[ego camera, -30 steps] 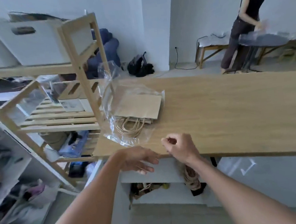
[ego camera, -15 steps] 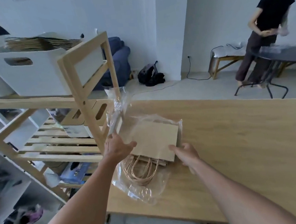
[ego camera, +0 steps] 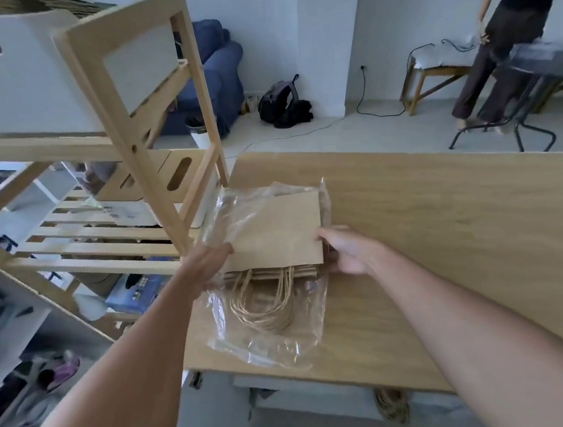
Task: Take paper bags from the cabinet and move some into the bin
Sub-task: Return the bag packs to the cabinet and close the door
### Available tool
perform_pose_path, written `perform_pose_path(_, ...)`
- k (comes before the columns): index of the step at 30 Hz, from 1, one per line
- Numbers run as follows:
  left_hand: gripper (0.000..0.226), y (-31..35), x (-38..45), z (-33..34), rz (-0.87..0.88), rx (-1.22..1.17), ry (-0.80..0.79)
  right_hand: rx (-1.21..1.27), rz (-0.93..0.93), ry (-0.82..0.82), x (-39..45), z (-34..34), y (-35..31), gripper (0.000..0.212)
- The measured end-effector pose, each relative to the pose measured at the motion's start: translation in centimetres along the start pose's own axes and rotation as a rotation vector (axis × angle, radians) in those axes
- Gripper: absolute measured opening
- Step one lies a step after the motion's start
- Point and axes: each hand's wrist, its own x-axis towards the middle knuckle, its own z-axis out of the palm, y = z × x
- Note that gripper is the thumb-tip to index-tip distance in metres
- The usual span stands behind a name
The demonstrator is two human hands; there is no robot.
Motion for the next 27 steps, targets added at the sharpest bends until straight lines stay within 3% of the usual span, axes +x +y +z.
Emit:
perform_pose_path(4, 0.054, -2.1, -3.9, -0.2, -0.038, -0.174, -0.105, 0.010, -0.018, 0.015, -2.9, -0.6, 2.8, 0.037)
perform_pose_path(8, 0.057, -5.1, -8.9, -0.7, -0.078, -0.287, -0.200, 0.060, -0.020, 0.020, -7.4, -0.8, 7.0, 0.052)
perform_pose_path(11, 0.077, -8.9, -12.9, -0.5, -0.061, -0.235, -0.289, 0.068, -0.001, 0.001, -12.0, -1.1, 10.4, 0.049)
perform_pose_path(14, 0.060, -12.9, -17.2, -0.3, -0.068, -0.197, -0.343, 0.086, 0.034, -0.021, -17.5, -1.0, 14.0, 0.053)
perform_pose_path(20, 0.048, -22.9, -25.7, -0.2, -0.244, -0.105, -0.450, 0.035, 0.194, -0.139, -26.4, 0.2, 23.5, 0.018)
perform_pose_path(23, 0.054, -27.1, -27.2, 0.8, -0.287, -0.158, -0.439, 0.020, 0.188, -0.093, -27.1, 1.1, 27.6, 0.023)
perform_pose_path(27, 0.050, -30.7, -26.1, 3.8, -0.260, -0.185, -0.368, 0.014, 0.149, 0.056, -25.0, 1.7, 31.7, 0.046)
